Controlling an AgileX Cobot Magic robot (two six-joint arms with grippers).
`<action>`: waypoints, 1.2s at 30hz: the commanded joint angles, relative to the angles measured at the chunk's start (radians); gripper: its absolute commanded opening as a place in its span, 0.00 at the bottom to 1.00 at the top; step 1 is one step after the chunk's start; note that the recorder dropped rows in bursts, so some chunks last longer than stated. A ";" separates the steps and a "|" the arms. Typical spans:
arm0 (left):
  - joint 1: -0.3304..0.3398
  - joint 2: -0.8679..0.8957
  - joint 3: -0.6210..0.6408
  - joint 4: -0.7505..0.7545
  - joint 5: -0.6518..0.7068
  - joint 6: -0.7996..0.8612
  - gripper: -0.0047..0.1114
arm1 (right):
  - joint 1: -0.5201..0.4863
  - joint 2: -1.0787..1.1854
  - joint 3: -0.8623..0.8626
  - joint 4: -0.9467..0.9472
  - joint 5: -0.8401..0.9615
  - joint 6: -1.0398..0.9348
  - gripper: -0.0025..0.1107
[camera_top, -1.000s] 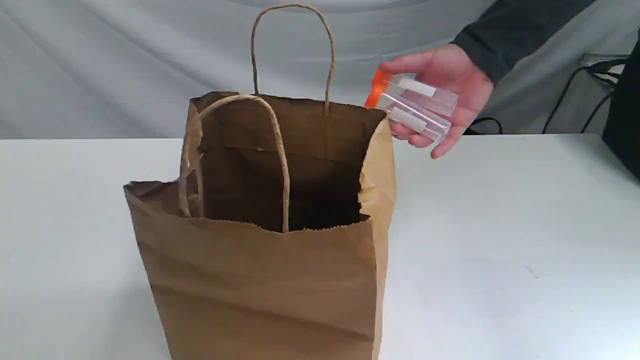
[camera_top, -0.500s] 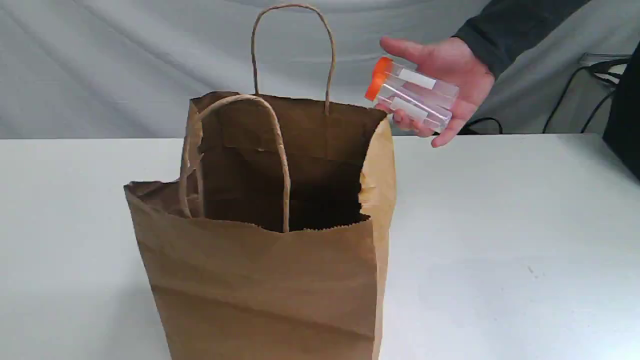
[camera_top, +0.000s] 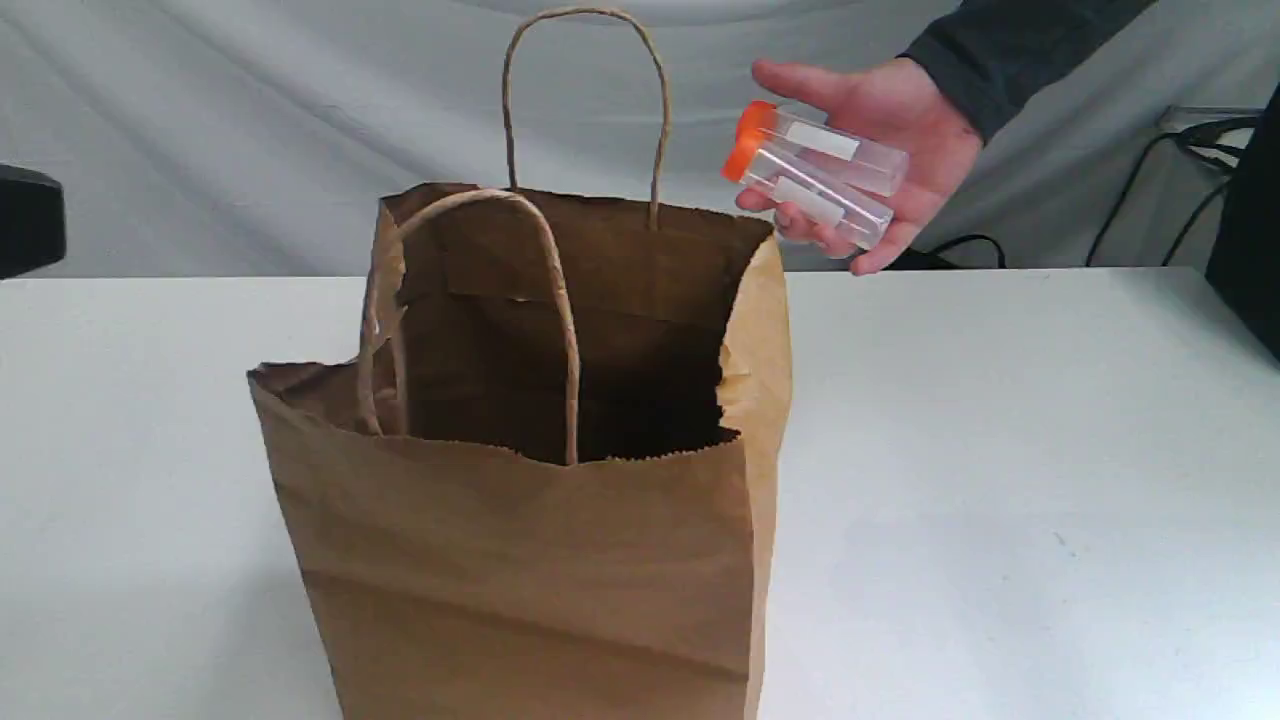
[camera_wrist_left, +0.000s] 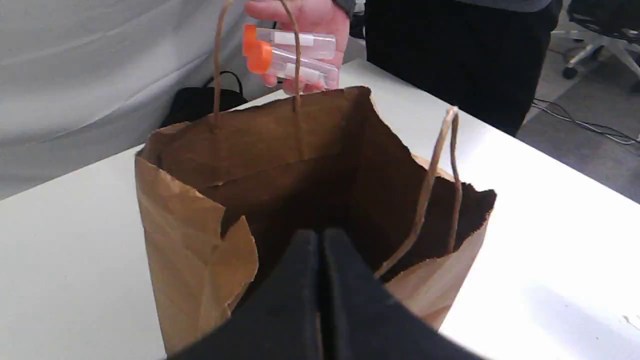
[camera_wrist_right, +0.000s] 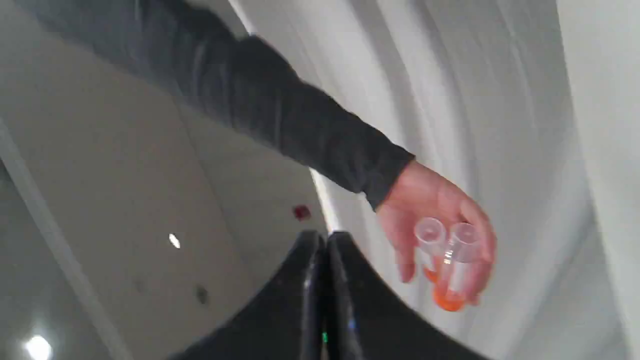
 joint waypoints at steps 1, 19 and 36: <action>0.002 0.048 -0.006 -0.060 0.008 0.061 0.04 | 0.005 -0.006 0.003 0.147 -0.116 0.025 0.02; -0.169 0.286 -0.124 -0.133 0.014 0.244 0.21 | 0.005 -0.006 0.003 0.145 -0.149 0.025 0.02; -0.221 0.287 -0.146 0.065 0.033 0.184 0.42 | 0.005 -0.006 0.003 0.137 -0.149 0.022 0.02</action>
